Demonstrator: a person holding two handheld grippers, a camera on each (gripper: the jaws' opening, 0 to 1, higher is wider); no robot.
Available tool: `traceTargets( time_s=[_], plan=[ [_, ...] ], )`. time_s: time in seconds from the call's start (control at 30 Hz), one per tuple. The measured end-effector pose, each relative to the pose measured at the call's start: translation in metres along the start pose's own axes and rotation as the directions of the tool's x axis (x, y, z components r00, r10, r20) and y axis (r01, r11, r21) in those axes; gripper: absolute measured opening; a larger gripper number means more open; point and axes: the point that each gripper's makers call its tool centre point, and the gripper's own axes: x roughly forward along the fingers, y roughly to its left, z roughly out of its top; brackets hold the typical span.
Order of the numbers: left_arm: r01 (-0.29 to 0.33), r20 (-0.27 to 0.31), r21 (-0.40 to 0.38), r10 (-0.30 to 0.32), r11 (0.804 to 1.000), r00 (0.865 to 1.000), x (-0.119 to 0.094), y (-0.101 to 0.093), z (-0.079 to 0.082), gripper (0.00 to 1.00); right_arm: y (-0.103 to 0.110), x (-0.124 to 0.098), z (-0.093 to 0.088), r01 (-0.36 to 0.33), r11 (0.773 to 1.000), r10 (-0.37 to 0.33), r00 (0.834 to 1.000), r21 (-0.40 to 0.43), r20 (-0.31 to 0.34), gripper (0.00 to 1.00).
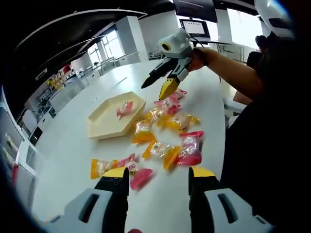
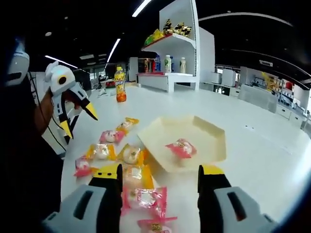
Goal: Pick up the marshmallows scattered on the table and place them into the bowl on the table
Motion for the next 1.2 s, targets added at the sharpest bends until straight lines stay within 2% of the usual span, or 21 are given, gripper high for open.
traceTargets(
  time_s=[0.33, 0.5, 0.93, 1.2],
  plan=[
    [0.006, 0.003, 0.011, -0.006, 1.0, 1.0, -0.001, -0.001, 0.001, 0.48, 0.001, -0.008, -0.012, -0.006, 1.0, 0.004, 0.998, -0.027, -0.065, 0.6],
    [0.023, 0.01, 0.029, -0.024, 0.999, 1.0, 0.0, -0.005, 0.004, 0.49, -0.004, -0.012, -0.013, 0.014, 0.999, -0.017, 0.998, -0.044, -0.066, 0.64],
    [0.038, 0.005, 0.027, -0.038, 0.999, 0.999, 0.0, -0.008, 0.005, 0.5, 0.014, -0.019, -0.028, -0.077, 0.991, 0.062, 0.989, -0.111, -0.138, 0.62],
    [0.039, -0.001, 0.027, -0.039, 0.999, 0.999, 0.001, -0.009, 0.003, 0.5, 0.014, -0.024, -0.032, -0.078, 0.989, 0.058, 0.986, -0.124, -0.157, 0.62]
  ],
)
